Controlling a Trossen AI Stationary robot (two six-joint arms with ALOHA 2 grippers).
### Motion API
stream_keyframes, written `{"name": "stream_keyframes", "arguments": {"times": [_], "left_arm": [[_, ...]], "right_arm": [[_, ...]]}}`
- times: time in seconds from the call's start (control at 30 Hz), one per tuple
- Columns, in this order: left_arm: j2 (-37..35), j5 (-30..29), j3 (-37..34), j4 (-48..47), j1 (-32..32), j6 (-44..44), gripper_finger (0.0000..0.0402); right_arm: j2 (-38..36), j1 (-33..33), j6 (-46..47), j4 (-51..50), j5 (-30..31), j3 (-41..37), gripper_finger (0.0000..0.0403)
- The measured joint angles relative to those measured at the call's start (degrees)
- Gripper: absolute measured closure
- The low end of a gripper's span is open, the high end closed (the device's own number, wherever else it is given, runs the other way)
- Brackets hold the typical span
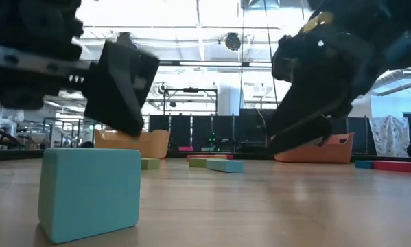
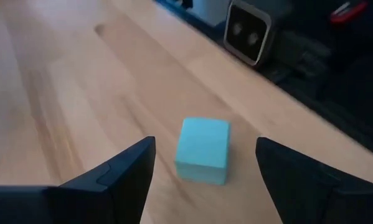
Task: Sort blocks by size
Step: Put the small light blue block into the yellow bin
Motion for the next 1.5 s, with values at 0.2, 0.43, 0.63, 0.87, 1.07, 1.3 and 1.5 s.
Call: {"name": "stream_keyframes", "arguments": {"times": [0.2,0.43,0.63,0.87,1.07,1.3,1.5], "left_arm": [[3.8,-4.7,1.7,-0.1,-0.8,-1.5,0.0124],[4.5,-6.1,2.1,-0.9,-0.3,-4.6,0.0157],[4.5,-5.3,2.1,-1.9,1.5,-8.9,0.0265],[4.5,-2.5,2.1,-0.5,3.9,-9.0,0.038],[4.5,-0.7,2.1,-1.1,4.1,-13.0,0.0386],[4.5,4.4,2.1,-1.0,4.0,-22.4,0.026],[4.5,-4.4,2.1,0.1,3.0,-24.0,0.0126]], "right_arm": [[0.0,2.1,0.0,0.0,1.3,0.0,0.0126],[0.0,2.5,-0.1,0.0,1.4,0.0,0.0126],[0.0,2.5,-0.2,0.0,1.4,0.0,0.0126],[0.0,3.0,-0.1,-0.6,1.3,0.0,0.0126],[0.0,4.7,-0.2,-1.1,1.3,0.0,0.0126],[0.0,6.5,0.0,-1.0,4.4,0.0,0.0126],[0.0,7.0,1.3,-1.0,7.2,0.0,0.0126]]}}
